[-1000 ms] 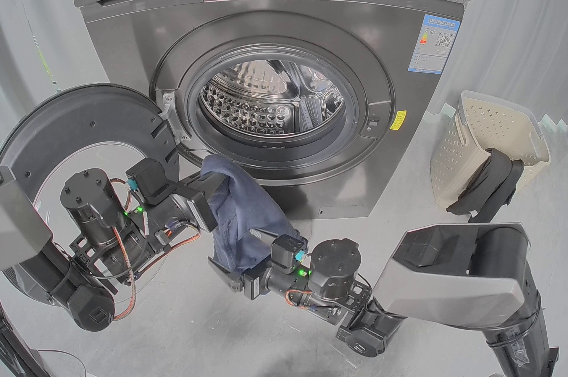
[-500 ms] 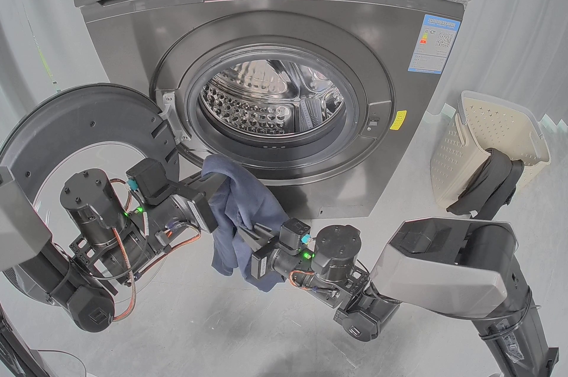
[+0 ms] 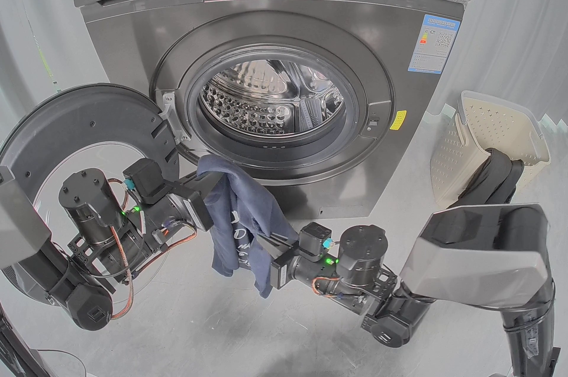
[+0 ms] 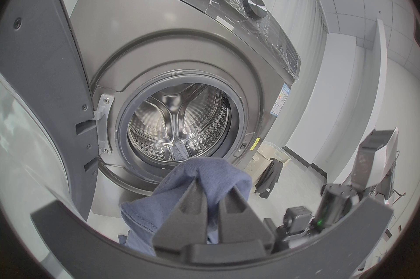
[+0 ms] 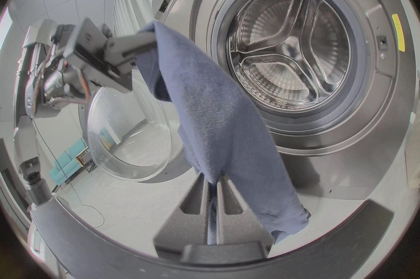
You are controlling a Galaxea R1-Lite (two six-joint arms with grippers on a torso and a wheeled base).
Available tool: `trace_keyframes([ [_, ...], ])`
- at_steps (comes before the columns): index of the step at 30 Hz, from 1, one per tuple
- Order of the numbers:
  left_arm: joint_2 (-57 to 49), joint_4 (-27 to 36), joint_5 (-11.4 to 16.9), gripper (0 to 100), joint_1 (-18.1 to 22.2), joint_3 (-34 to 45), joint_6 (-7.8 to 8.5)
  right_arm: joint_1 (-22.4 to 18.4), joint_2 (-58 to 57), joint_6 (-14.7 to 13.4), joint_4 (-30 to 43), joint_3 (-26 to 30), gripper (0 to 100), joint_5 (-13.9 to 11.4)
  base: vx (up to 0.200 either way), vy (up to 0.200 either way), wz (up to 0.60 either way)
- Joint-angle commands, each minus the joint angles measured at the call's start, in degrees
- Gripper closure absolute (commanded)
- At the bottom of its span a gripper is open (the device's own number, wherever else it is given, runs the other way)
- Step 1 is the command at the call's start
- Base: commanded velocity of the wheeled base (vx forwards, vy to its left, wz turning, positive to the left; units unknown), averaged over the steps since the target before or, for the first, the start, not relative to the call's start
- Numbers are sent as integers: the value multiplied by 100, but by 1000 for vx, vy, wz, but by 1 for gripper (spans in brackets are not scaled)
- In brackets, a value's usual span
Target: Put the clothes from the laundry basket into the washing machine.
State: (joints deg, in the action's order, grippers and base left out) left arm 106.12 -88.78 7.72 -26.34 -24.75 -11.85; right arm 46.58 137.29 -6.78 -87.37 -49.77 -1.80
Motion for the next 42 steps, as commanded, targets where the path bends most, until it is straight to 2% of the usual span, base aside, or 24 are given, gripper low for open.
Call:
trace_keyframes([
  [1,102,1,2,100,112,31,16,-26,-1064,27,-17,882,100,-48,0,0,0],
  [9,93,1,2,100,138,119,42,-518,-1846,45,-52,1453,100,-162,0,0,0],
  [15,-21,-16,81,100,86,357,42,-958,-2277,-25,-70,1558,100,-171,0,0,0],
  [21,-320,-7,529,100,68,770,60,-1002,-2655,-236,-70,1901,100,-189,0,0,0],
  [37,-1093,10,564,100,103,708,60,-1002,-2971,-219,-96,1418,100,-136,0,0,0],
  [42,-1243,19,494,100,24,524,34,-931,-3252,-201,-96,1304,100,22,0,0,0],
])
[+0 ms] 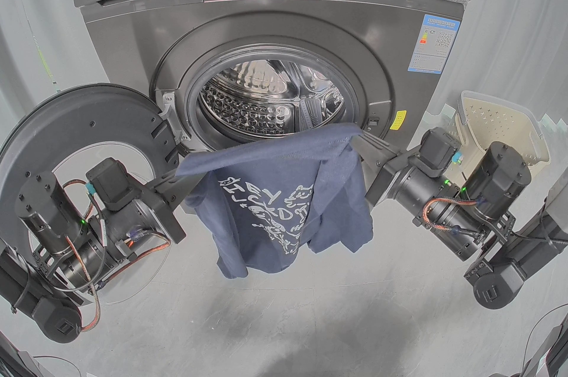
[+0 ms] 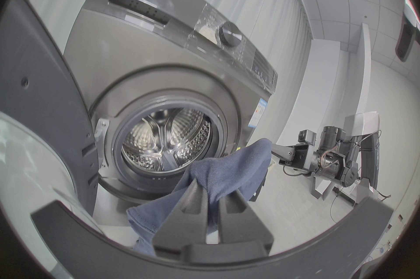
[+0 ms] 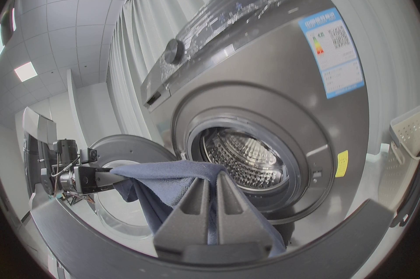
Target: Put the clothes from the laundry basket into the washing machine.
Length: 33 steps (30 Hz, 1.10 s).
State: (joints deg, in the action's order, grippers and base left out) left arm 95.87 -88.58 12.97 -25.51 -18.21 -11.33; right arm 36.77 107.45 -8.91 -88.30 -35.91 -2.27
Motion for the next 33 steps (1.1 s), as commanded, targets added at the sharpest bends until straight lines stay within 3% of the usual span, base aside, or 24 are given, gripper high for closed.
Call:
trace_keyframes([
  [1,-209,-2,-40,100,-76,-174,-28,50,-268,12,-3,-100,100,69,0,0,0],
  [7,-235,25,-163,100,-94,-464,-28,50,-251,-23,-3,-302,100,104,0,0,0],
  [12,-191,69,-155,100,-103,-464,-10,-12,-251,-41,-3,-390,100,332,0,0,0],
  [20,81,60,-172,100,-243,-552,-1,-223,-268,-41,-3,-241,100,297,0,0,0],
  [33,-7,104,-181,100,-208,-798,-1,-214,-224,-41,-3,-267,100,332,0,0,0],
])
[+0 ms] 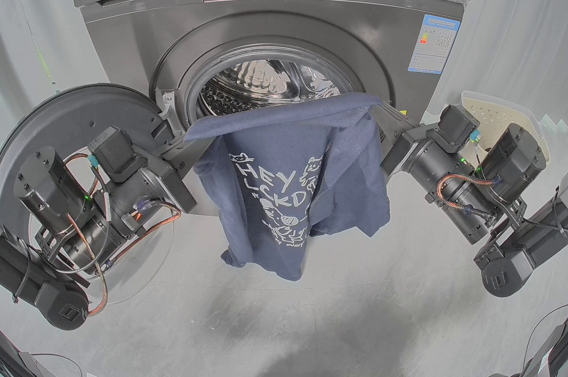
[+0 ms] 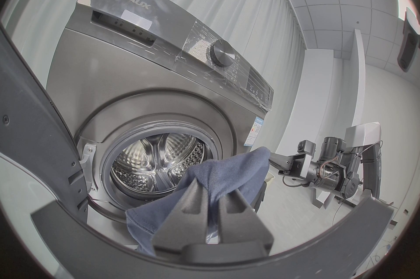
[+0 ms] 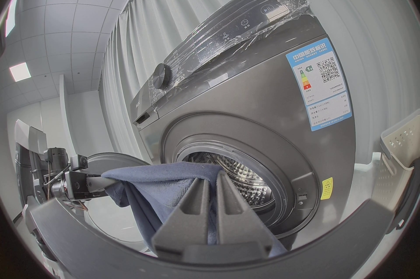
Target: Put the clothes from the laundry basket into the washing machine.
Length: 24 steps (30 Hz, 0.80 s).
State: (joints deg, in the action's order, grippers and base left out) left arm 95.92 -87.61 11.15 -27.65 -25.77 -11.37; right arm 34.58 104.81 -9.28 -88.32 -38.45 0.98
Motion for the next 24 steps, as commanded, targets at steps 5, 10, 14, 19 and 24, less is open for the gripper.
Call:
trace_keyframes([
  [5,-3,87,18,100,5,-130,56,66,57,-22,-1,-93,100,26,0,0,0],
  [10,138,69,71,100,14,-139,65,22,48,-39,-1,-207,100,34,0,0,0],
  [14,129,60,80,100,-21,-156,65,13,48,-39,-1,-286,100,43,0,0,0],
  [19,138,34,80,100,-39,-139,74,57,57,-39,-1,-233,100,43,0,0,0],
  [24,296,-28,220,100,-30,-279,39,22,30,-39,-1,-224,100,52,0,0,0],
])
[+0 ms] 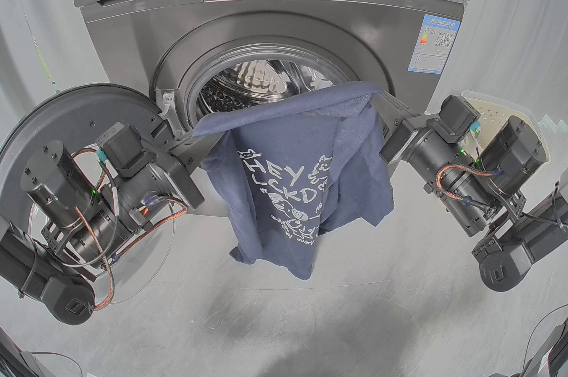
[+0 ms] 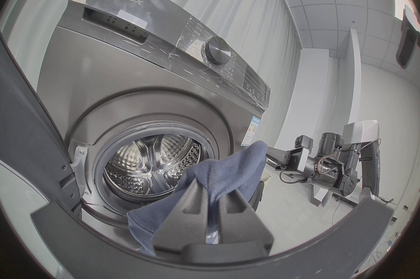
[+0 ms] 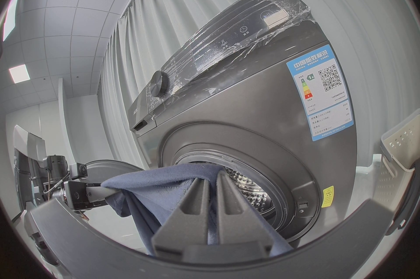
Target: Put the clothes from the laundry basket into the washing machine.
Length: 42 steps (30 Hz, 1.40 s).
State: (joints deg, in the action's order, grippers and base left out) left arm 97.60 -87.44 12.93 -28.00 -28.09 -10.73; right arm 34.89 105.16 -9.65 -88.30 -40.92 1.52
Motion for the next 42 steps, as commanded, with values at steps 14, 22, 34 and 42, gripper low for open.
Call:
trace_keyframes([
  [14,5,-10,51,100,-39,-197,-26,0,-21,-19,-3,172,100,-12,0,0,0],
  [22,269,-45,7,100,-346,-188,1,501,409,-72,-3,990,100,-29,0,0,0],
  [34,356,-71,-45,100,-390,-496,-26,1081,1200,-98,-3,1675,0,-73,0,0,0],
  [42,277,-80,-54,100,-505,-514,-26,774,1490,-133,-3,1500,0,-126,0,0,0],
])
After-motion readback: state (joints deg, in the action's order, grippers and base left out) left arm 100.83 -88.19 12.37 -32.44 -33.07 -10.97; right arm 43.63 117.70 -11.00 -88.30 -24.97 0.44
